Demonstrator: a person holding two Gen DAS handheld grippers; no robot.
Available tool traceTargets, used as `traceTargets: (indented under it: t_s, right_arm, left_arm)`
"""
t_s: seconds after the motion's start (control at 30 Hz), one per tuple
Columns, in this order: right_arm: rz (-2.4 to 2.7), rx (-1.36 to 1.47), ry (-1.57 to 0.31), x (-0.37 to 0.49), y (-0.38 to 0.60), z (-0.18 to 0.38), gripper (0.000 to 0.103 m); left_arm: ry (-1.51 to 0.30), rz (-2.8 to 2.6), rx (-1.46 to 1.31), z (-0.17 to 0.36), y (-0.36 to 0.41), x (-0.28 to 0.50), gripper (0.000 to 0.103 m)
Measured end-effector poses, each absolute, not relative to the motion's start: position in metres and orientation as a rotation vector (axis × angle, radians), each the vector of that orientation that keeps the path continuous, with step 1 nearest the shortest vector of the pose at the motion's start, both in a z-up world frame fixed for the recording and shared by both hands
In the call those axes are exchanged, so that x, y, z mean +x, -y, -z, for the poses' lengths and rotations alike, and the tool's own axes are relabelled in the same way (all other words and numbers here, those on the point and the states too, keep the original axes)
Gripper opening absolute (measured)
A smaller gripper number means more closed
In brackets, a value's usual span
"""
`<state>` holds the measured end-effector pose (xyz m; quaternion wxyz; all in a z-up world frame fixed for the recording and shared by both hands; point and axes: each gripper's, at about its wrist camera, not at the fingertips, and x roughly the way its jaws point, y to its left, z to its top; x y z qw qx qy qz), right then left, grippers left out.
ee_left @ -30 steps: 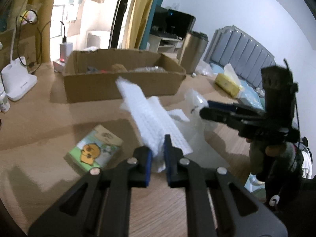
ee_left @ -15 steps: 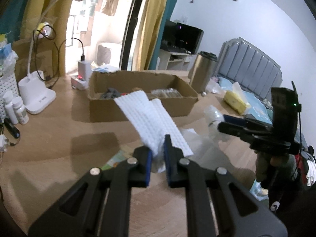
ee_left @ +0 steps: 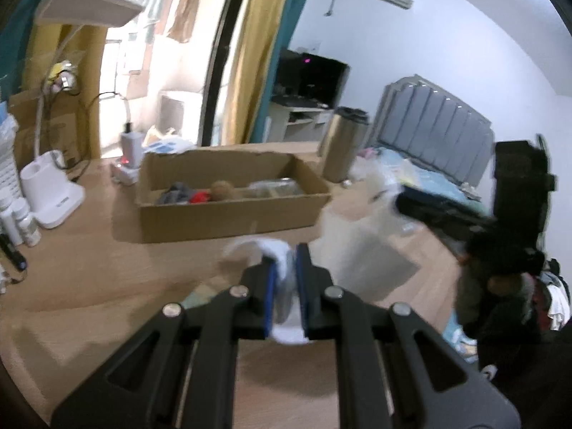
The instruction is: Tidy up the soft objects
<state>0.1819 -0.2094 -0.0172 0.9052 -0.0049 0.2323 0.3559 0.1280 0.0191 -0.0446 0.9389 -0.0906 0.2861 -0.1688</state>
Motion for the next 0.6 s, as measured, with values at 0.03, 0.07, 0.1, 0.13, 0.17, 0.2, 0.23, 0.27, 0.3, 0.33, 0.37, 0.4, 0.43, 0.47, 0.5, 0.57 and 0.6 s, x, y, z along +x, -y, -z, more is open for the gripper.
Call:
traceTargets:
  t_s: [0.03, 0.07, 0.1, 0.13, 0.17, 0.2, 0.23, 0.27, 0.3, 0.33, 0.37, 0.4, 0.43, 0.47, 0.5, 0.57, 0.6]
  right_arm:
    - [-0.732, -0.016, -0.501, 0.185, 0.207, 0.021, 0.055]
    - [-0.727, -0.025, -0.531, 0.189, 0.204, 0.027, 0.055]
    - [-0.713, -0.036, -0.565, 0.192, 0.200, 0.034, 0.055]
    - [-0.693, -0.048, -0.598, 0.196, 0.198, 0.042, 0.055]
    - [-0.682, -0.057, -0.631, 0.200, 0.196, 0.050, 0.055]
    - [-0.677, -0.057, -0.656, 0.202, 0.195, 0.057, 0.055]
    - [-0.673, -0.049, -0.683, 0.204, 0.195, 0.064, 0.055]
    - [-0.676, -0.043, -0.701, 0.205, 0.195, 0.068, 0.055]
    - [-0.679, -0.040, -0.723, 0.207, 0.195, 0.074, 0.055]
    - [-0.677, -0.038, -0.732, 0.207, 0.196, 0.077, 0.054]
    - [-0.678, -0.033, -0.737, 0.206, 0.197, 0.079, 0.054]
    - [-0.684, -0.028, -0.741, 0.206, 0.197, 0.081, 0.054]
    - [-0.687, -0.025, -0.739, 0.205, 0.198, 0.081, 0.054]
    - [-0.690, -0.021, -0.734, 0.205, 0.199, 0.080, 0.054]
    - [-0.692, -0.017, -0.727, 0.204, 0.201, 0.079, 0.054]
    - [-0.690, 0.003, -0.700, 0.203, 0.207, 0.074, 0.054]
    - [-0.690, 0.014, -0.687, 0.203, 0.210, 0.071, 0.054]
  left_arm:
    - [-0.583, 0.358, -0.189, 0.044, -0.017, 0.128, 0.011]
    - [-0.586, 0.376, -0.197, 0.045, -0.013, 0.129, 0.011]
    - [-0.592, 0.397, -0.205, 0.047, -0.009, 0.130, 0.011]
    - [-0.596, 0.410, -0.202, 0.049, -0.004, 0.131, 0.011]
    - [-0.607, 0.421, -0.193, 0.055, 0.002, 0.135, 0.011]
    - [-0.626, 0.431, -0.197, 0.061, 0.006, 0.139, 0.011]
    - [-0.645, 0.441, -0.208, 0.067, 0.009, 0.142, 0.011]
    - [-0.675, 0.456, -0.218, 0.075, 0.014, 0.147, 0.011]
    - [-0.689, 0.465, -0.207, 0.080, 0.021, 0.151, 0.011]
    - [-0.707, 0.472, -0.190, 0.086, 0.028, 0.153, 0.011]
    - [-0.727, 0.484, -0.178, 0.091, 0.035, 0.156, 0.011]
    - [-0.747, 0.505, -0.162, 0.097, 0.044, 0.159, 0.011]
    - [-0.757, 0.513, -0.154, 0.100, 0.049, 0.160, 0.011]
    - [-0.776, 0.518, -0.145, 0.105, 0.054, 0.163, 0.011]
    - [-0.800, 0.520, -0.136, 0.111, 0.059, 0.166, 0.011]
    - [-0.858, 0.515, -0.128, 0.121, 0.065, 0.173, 0.011]
    - [-0.869, 0.509, -0.131, 0.122, 0.065, 0.175, 0.011]
